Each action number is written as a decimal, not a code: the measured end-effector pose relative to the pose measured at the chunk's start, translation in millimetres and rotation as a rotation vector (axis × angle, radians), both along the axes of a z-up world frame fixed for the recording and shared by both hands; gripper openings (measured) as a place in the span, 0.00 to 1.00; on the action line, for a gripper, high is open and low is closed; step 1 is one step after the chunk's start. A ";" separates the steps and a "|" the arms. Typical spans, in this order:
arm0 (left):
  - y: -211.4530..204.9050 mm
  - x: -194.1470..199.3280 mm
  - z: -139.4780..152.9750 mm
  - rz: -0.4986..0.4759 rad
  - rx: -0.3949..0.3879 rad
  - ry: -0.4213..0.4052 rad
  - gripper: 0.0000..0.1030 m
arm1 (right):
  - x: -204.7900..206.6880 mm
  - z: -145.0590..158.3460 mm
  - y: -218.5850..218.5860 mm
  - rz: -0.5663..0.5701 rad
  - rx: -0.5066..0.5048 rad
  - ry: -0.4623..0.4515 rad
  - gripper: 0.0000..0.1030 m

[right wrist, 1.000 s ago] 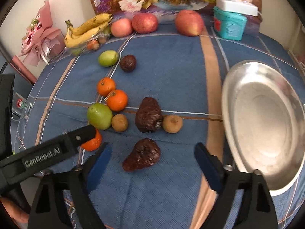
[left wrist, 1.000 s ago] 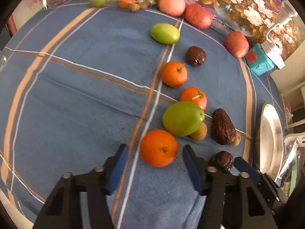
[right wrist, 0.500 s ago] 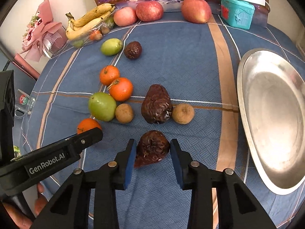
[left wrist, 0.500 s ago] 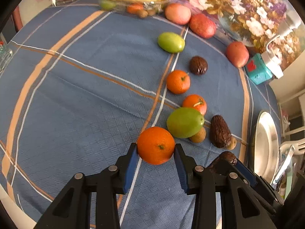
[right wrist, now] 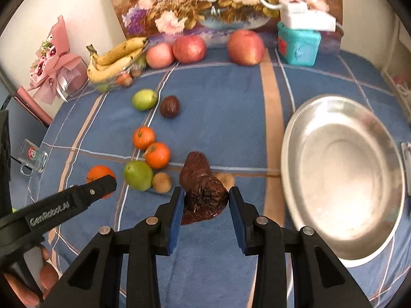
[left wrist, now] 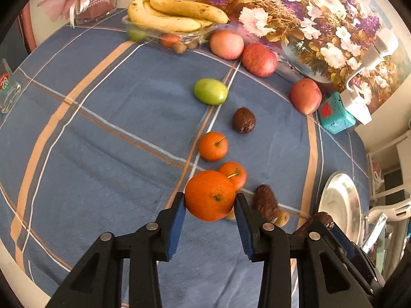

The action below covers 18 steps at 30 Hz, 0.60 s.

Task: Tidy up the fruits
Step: 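Carry the date into the steel plate and open the right tool while the left tool carries the orange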

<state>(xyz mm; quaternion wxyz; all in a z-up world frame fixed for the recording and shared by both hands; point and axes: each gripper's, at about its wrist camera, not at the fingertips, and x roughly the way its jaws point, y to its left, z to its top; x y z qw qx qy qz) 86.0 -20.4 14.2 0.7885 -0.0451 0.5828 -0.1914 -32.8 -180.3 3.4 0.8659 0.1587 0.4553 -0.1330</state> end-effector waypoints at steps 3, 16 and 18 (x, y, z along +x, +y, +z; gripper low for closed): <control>-16.2 5.3 1.5 -0.005 -0.027 0.010 0.40 | 4.1 7.8 -5.9 -0.012 -0.031 -0.006 0.36; -93.9 2.4 10.1 -0.106 -0.064 -0.015 0.40 | -4.7 13.2 -72.3 -0.185 -0.015 0.031 0.36; -109.0 -3.4 9.3 -0.143 -0.071 -0.017 0.40 | -5.1 13.7 -80.1 -0.200 -0.016 0.038 0.36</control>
